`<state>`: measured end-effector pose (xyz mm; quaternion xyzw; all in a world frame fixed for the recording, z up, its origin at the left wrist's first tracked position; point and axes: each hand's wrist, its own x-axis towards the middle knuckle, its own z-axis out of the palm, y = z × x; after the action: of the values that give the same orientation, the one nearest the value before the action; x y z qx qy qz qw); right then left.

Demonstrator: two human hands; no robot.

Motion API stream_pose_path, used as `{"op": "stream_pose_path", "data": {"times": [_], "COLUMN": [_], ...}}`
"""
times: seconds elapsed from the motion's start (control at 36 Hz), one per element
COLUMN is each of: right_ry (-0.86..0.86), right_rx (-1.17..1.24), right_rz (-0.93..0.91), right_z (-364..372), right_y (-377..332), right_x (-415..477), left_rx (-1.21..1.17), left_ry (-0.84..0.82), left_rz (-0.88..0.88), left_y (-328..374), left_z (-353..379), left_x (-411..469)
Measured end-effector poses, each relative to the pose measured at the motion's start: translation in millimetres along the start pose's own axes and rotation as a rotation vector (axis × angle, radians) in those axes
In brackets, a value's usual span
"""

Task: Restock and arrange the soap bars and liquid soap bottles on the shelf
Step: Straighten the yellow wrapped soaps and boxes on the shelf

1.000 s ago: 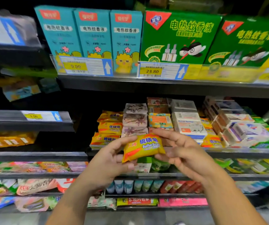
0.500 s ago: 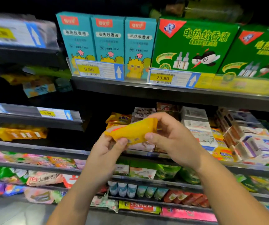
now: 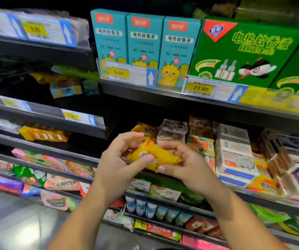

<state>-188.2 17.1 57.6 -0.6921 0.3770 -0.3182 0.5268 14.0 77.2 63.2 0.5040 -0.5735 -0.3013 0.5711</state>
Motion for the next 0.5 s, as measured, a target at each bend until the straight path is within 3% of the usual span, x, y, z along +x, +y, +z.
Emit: {"op": "stream_pose_path", "data": {"times": [0.19,0.31,0.5], "right_ry": [0.175,0.069,-0.154], "right_rx": [-0.030,-0.266,-0.106], "right_rz": [-0.126,-0.200,-0.007], "right_z": [-16.2,-9.9,-16.5], "right_y": [-34.4,-34.8,-34.8], "right_x": [4.3,4.1,5.5], "left_rx": [0.041,0.104,0.307], "left_ry": [-0.107,-0.108,0.023], "left_rz": [-0.095,-0.055,0.246], "left_y": [-12.9,-20.0,-30.4], "left_z": [-0.4,2.6,-7.1], "left_x": [-2.2,-4.7,8.1]}}
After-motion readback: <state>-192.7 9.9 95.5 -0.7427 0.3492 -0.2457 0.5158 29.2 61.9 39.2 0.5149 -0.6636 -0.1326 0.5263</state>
